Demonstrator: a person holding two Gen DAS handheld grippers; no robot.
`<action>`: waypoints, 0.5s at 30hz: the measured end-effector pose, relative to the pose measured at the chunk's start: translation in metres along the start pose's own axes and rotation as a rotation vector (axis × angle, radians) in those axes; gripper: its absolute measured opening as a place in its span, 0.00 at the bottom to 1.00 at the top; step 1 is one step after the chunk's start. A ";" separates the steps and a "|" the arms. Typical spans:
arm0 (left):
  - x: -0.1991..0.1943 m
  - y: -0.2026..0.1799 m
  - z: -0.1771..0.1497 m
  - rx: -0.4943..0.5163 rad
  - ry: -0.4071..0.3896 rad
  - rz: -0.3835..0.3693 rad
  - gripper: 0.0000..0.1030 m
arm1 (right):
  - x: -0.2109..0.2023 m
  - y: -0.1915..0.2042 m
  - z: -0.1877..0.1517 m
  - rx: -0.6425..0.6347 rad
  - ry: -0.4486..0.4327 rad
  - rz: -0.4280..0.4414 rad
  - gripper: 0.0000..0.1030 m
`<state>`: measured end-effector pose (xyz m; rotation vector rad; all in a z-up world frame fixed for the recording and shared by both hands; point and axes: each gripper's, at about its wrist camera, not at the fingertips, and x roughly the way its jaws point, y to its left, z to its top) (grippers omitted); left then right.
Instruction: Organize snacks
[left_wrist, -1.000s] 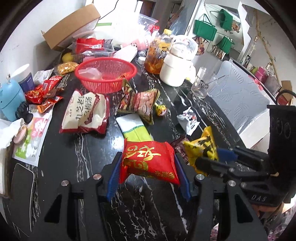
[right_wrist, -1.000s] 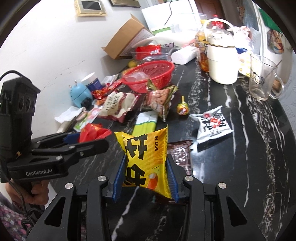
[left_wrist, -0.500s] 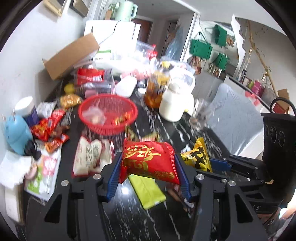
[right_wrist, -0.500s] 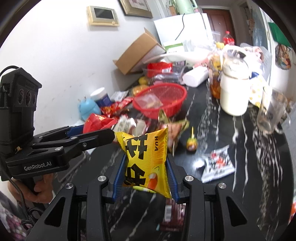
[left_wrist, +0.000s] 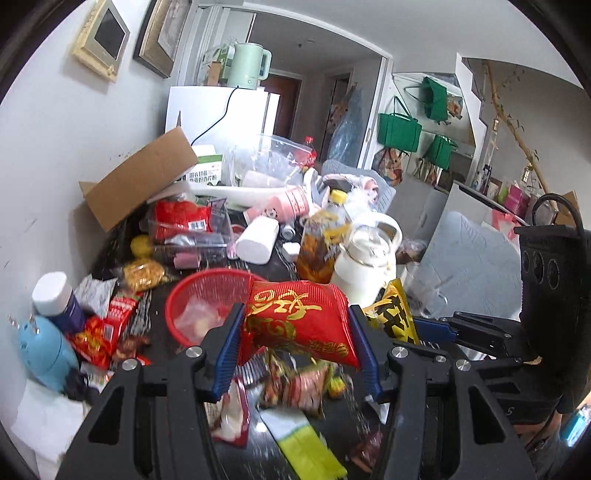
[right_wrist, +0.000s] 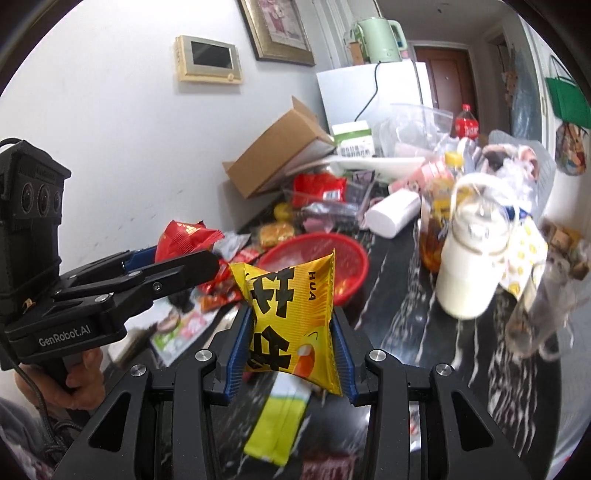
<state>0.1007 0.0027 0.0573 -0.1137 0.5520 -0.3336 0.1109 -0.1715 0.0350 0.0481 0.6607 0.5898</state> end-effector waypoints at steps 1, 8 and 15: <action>0.004 0.003 0.006 -0.001 -0.011 -0.002 0.52 | 0.004 -0.002 0.007 -0.005 -0.004 -0.004 0.40; 0.032 0.019 0.036 -0.013 -0.047 -0.001 0.52 | 0.033 -0.014 0.044 -0.033 -0.019 -0.016 0.40; 0.060 0.043 0.062 -0.069 -0.071 0.057 0.52 | 0.065 -0.024 0.076 -0.052 -0.031 -0.006 0.40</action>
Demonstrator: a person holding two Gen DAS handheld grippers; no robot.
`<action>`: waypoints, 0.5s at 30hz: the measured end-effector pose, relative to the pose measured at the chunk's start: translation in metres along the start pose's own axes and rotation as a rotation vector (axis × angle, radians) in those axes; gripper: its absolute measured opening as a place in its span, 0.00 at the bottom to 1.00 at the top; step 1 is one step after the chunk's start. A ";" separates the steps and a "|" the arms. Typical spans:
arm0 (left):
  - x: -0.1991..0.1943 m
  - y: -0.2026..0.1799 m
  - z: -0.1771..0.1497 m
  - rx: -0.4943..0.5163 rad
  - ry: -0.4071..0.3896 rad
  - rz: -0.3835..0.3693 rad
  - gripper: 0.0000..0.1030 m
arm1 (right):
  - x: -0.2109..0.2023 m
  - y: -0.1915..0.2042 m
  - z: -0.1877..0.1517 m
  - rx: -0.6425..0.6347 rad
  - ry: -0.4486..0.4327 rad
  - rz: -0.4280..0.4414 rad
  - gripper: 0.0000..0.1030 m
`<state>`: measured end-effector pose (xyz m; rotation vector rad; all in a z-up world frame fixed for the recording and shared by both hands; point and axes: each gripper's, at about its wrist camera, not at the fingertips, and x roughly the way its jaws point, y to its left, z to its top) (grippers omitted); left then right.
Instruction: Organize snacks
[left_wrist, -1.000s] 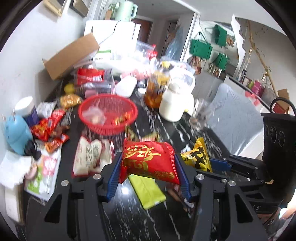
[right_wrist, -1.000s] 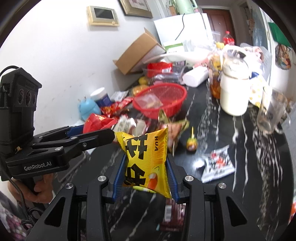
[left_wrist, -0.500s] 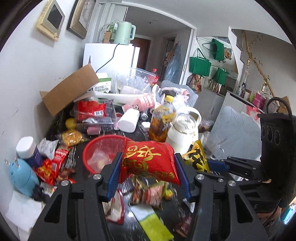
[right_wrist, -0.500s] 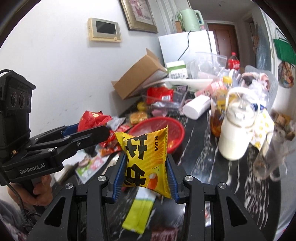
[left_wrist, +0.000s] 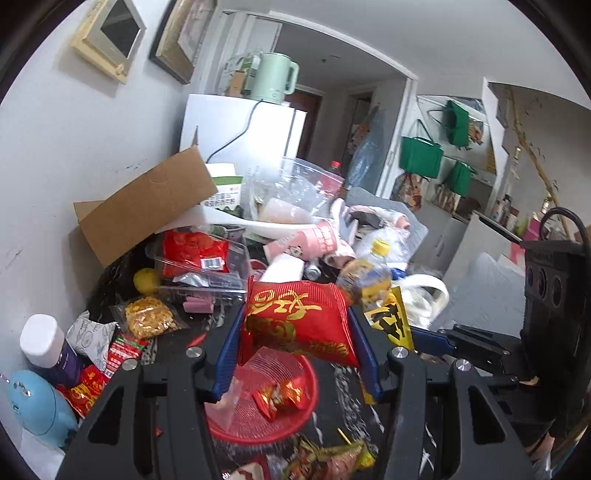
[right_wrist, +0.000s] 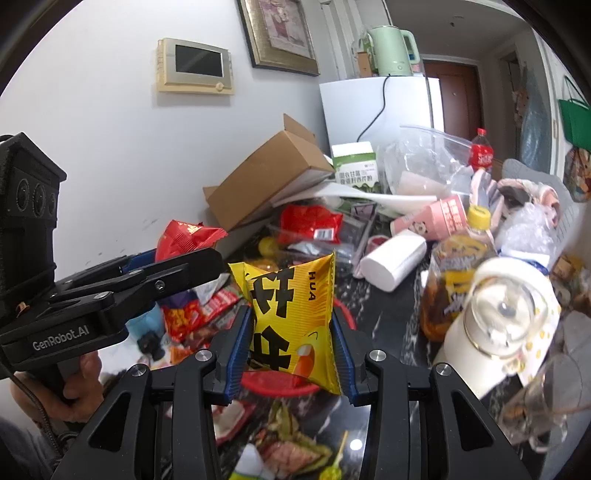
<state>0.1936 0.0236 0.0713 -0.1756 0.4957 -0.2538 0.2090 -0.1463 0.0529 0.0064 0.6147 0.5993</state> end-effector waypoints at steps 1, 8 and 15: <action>0.004 0.003 0.001 -0.003 -0.003 0.011 0.52 | 0.006 -0.001 0.004 -0.004 0.004 0.008 0.40; 0.035 0.026 0.006 -0.026 0.013 0.100 0.52 | 0.044 -0.012 0.019 -0.004 0.032 0.015 0.40; 0.068 0.047 -0.007 -0.016 0.097 0.178 0.52 | 0.087 -0.024 0.014 0.007 0.103 -0.010 0.40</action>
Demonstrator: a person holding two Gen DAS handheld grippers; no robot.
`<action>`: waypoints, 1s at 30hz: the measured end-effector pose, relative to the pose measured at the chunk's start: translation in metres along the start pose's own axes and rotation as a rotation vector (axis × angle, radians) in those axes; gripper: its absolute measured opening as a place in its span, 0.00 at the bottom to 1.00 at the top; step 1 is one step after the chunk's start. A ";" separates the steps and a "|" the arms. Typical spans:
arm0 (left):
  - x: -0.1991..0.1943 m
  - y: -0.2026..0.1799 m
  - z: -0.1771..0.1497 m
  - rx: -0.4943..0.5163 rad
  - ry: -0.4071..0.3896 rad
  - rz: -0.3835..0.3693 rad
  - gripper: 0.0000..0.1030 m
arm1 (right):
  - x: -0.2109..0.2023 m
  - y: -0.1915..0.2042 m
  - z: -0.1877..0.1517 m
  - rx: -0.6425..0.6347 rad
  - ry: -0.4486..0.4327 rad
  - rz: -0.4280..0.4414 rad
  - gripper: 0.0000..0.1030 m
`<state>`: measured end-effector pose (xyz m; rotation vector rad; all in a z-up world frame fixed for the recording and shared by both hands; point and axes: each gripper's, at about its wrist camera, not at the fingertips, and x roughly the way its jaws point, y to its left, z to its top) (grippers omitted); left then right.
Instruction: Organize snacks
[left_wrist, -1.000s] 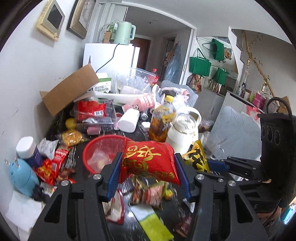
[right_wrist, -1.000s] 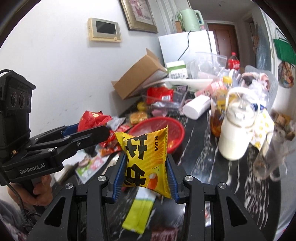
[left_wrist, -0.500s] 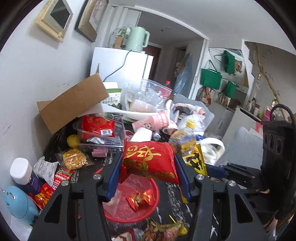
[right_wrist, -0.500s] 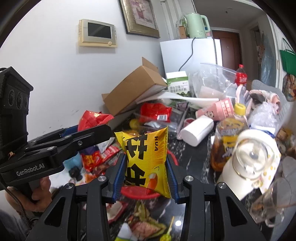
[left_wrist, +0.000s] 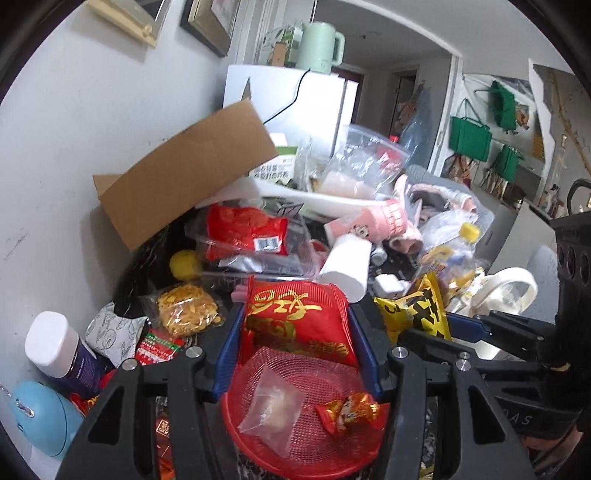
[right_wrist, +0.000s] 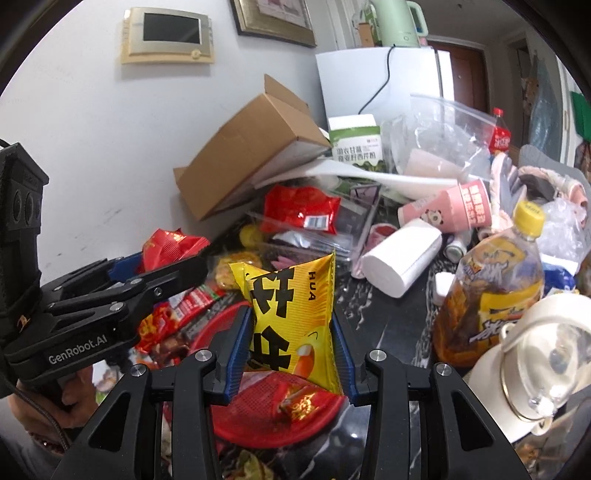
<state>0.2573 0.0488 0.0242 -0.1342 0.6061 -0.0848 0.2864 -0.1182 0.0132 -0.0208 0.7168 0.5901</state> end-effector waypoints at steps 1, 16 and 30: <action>0.004 0.001 -0.001 0.003 0.008 0.010 0.52 | 0.006 -0.001 -0.001 0.000 0.019 -0.001 0.40; 0.051 -0.004 -0.017 0.072 0.179 0.032 0.52 | 0.062 -0.023 -0.015 0.059 0.142 0.011 0.42; 0.068 0.000 -0.022 0.069 0.249 0.075 0.60 | 0.066 -0.027 -0.017 0.064 0.184 -0.022 0.43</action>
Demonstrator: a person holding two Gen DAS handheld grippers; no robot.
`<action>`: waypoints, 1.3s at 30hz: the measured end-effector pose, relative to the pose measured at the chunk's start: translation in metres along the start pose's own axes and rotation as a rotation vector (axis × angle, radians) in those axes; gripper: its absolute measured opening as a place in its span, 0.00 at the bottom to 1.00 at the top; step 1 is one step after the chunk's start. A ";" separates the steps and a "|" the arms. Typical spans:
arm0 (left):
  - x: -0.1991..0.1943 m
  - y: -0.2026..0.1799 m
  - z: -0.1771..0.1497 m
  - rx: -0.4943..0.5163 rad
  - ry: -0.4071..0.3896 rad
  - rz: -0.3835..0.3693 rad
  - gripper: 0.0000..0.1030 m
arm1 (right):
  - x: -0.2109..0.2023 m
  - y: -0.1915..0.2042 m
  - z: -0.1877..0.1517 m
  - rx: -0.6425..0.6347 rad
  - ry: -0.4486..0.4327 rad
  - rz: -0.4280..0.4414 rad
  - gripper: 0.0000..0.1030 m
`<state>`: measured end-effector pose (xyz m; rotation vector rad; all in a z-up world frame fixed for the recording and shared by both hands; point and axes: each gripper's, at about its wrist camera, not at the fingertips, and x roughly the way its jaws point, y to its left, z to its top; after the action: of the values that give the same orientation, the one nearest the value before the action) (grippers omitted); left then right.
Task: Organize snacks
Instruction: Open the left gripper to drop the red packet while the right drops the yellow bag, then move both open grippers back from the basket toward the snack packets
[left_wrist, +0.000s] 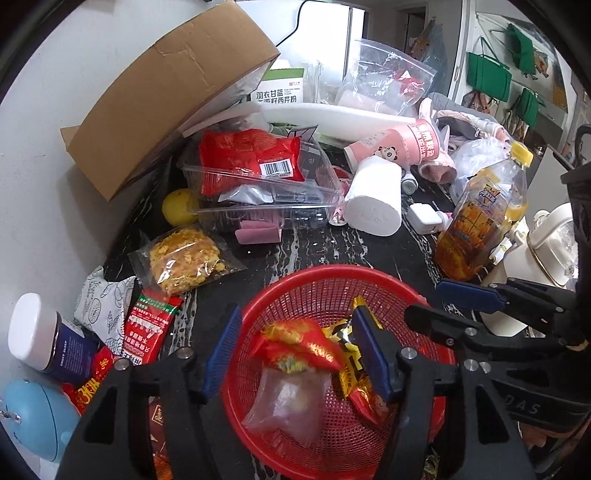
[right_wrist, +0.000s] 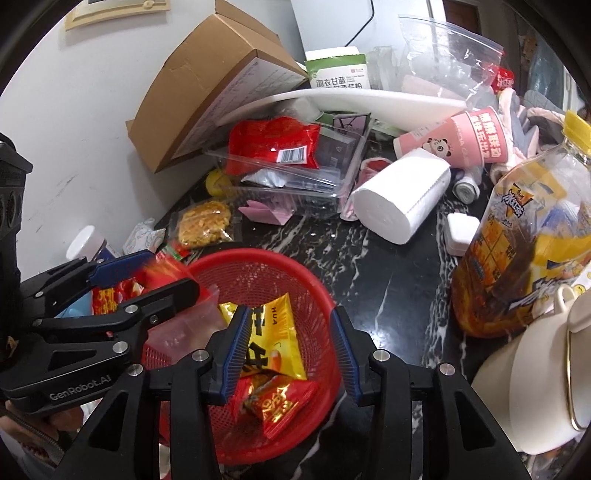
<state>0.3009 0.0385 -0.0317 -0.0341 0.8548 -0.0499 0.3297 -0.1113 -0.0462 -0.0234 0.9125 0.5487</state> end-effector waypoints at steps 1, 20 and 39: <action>0.000 0.000 0.000 -0.001 -0.001 0.003 0.60 | -0.001 0.001 0.000 -0.002 -0.002 -0.002 0.43; -0.054 -0.003 0.001 -0.013 -0.090 0.000 0.61 | -0.051 0.002 -0.004 0.020 -0.078 -0.027 0.43; -0.171 -0.027 -0.022 0.023 -0.248 -0.030 0.61 | -0.169 0.048 -0.033 -0.059 -0.220 -0.094 0.49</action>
<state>0.1709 0.0210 0.0840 -0.0303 0.6061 -0.0819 0.2016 -0.1523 0.0708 -0.0574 0.6771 0.4801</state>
